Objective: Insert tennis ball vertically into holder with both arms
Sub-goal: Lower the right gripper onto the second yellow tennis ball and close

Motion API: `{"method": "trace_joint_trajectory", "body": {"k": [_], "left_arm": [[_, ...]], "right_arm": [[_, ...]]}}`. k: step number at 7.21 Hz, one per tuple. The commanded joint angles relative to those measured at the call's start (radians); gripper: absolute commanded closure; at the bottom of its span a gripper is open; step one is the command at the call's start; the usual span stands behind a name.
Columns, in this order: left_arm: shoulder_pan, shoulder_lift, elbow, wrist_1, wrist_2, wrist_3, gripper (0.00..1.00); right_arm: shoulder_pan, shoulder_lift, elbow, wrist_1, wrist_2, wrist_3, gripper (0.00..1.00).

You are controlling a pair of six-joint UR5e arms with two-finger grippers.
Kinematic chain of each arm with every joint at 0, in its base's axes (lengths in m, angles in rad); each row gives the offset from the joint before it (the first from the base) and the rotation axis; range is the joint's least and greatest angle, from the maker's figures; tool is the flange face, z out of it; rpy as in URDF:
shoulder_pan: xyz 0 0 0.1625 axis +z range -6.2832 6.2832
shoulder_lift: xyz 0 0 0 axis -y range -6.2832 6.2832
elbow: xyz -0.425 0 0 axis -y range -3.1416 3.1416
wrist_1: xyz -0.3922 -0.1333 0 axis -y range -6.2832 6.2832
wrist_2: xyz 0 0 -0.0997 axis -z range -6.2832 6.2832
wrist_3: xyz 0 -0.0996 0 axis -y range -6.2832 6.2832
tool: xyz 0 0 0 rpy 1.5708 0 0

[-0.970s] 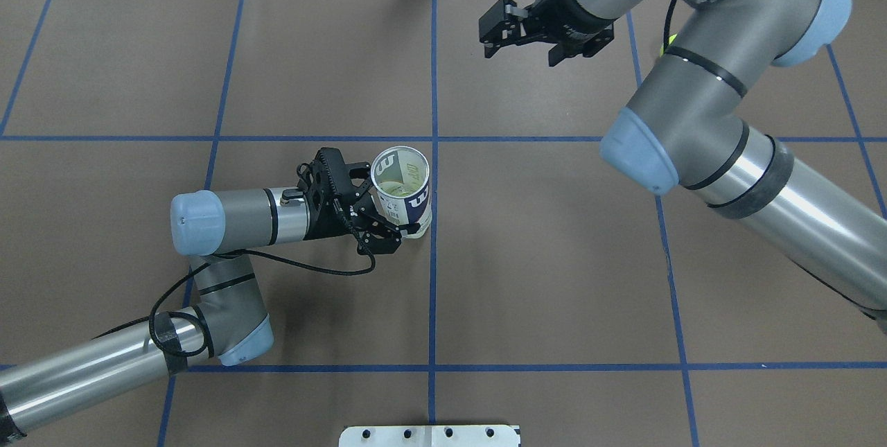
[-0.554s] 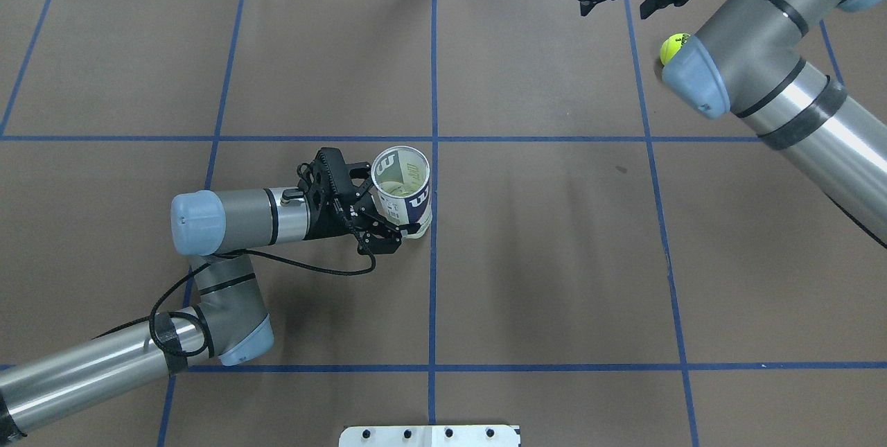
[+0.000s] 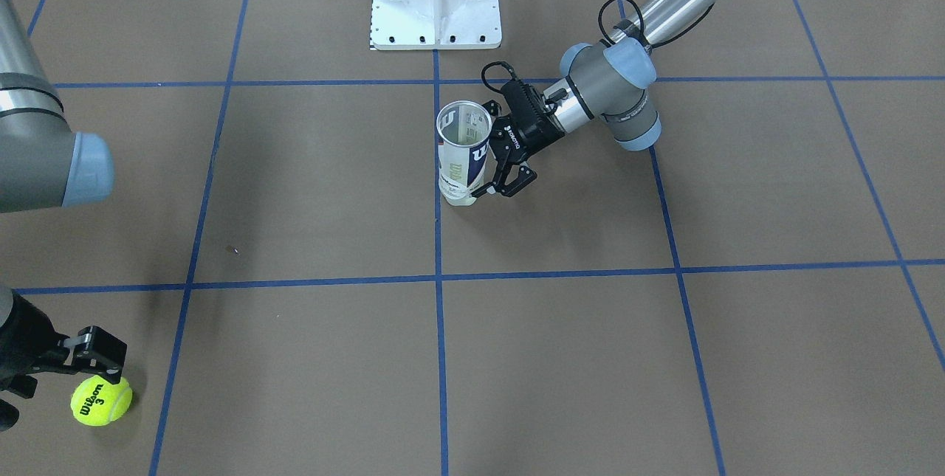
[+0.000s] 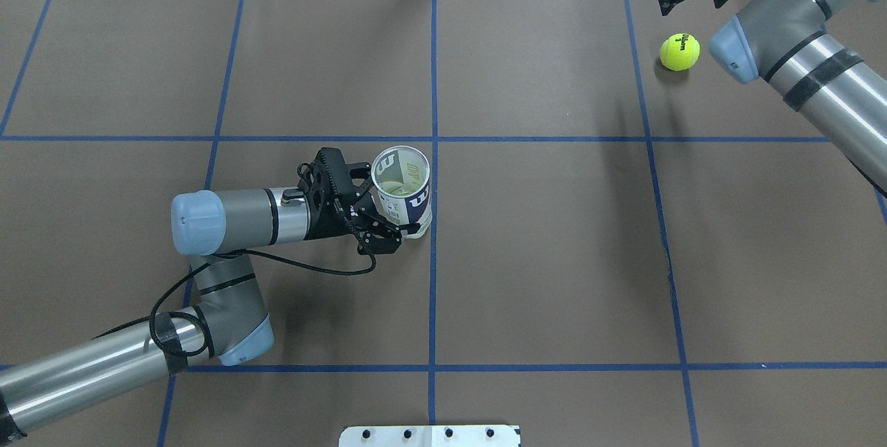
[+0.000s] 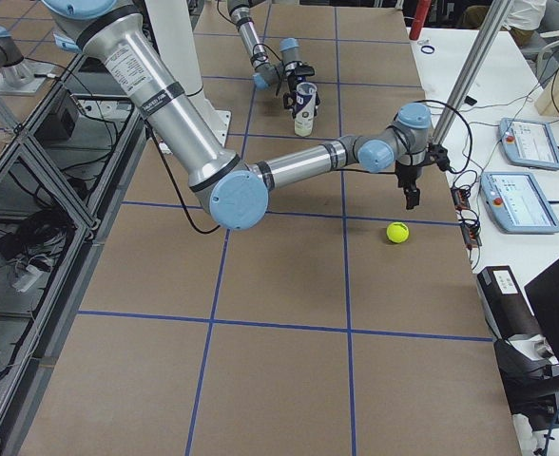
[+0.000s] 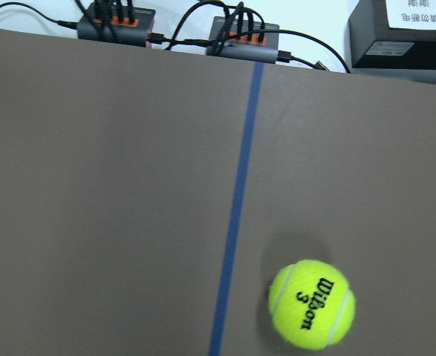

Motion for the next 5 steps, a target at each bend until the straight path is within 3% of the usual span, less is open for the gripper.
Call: {"method": "trace_joint_trajectory", "body": {"k": [1,5], "left_arm": [[0.002,0.0,0.0,0.0,0.0,0.0,0.01],[0.002,0.0,0.0,0.001,0.0,0.0,0.01]], "right_arm": [[-0.023,0.011,-0.094,0.07,-0.04,-0.016,0.02],[-0.06,0.01,-0.157,0.123,-0.085,-0.016,0.02]]}}
